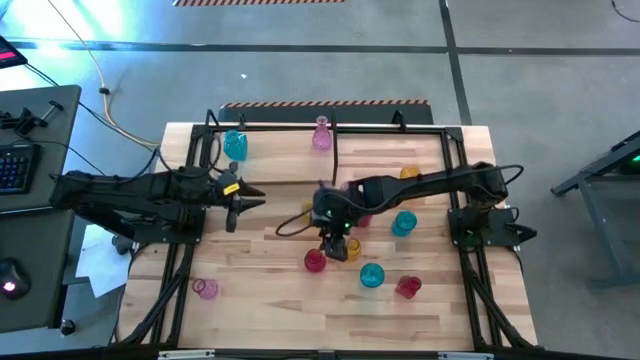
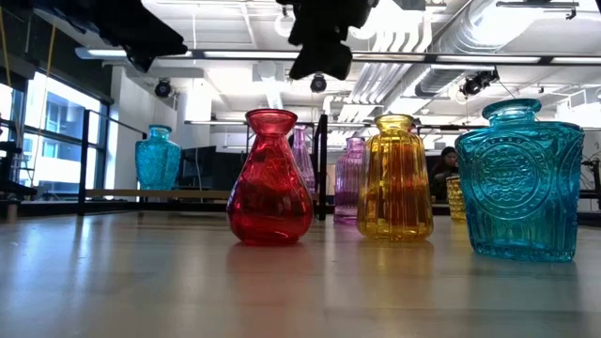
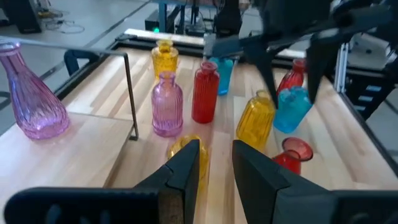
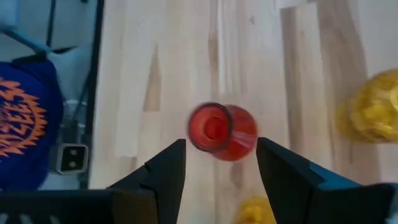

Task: Sort vases onto shelf
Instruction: Put the middle left red vase on the shelf

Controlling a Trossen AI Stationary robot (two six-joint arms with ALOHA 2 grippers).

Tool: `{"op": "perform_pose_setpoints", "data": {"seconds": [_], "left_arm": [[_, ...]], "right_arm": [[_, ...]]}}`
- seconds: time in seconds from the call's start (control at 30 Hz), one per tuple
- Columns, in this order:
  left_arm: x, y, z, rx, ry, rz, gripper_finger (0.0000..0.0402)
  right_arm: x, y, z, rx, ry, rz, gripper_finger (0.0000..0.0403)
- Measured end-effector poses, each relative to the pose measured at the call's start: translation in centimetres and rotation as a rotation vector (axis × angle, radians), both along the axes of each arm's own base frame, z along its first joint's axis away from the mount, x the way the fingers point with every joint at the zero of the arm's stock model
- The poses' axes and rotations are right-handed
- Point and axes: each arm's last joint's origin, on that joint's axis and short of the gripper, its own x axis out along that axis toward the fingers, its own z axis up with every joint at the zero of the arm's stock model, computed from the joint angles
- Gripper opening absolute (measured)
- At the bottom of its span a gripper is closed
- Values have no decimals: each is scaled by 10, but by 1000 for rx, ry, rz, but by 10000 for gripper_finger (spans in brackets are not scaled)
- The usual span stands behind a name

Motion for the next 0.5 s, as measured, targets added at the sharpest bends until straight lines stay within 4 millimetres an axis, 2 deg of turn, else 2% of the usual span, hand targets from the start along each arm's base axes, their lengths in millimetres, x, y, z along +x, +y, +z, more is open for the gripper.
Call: {"op": "perform_pose_setpoints", "data": {"seconds": [0.27,0.5], "left_arm": [[9,0,-7,4,54,10,85],[14,0,-12,5,88,10,85]], "right_arm": [[1,13,-3,-59,4,-83,179],[12,17,-32,-68,85,-78,179]]}}
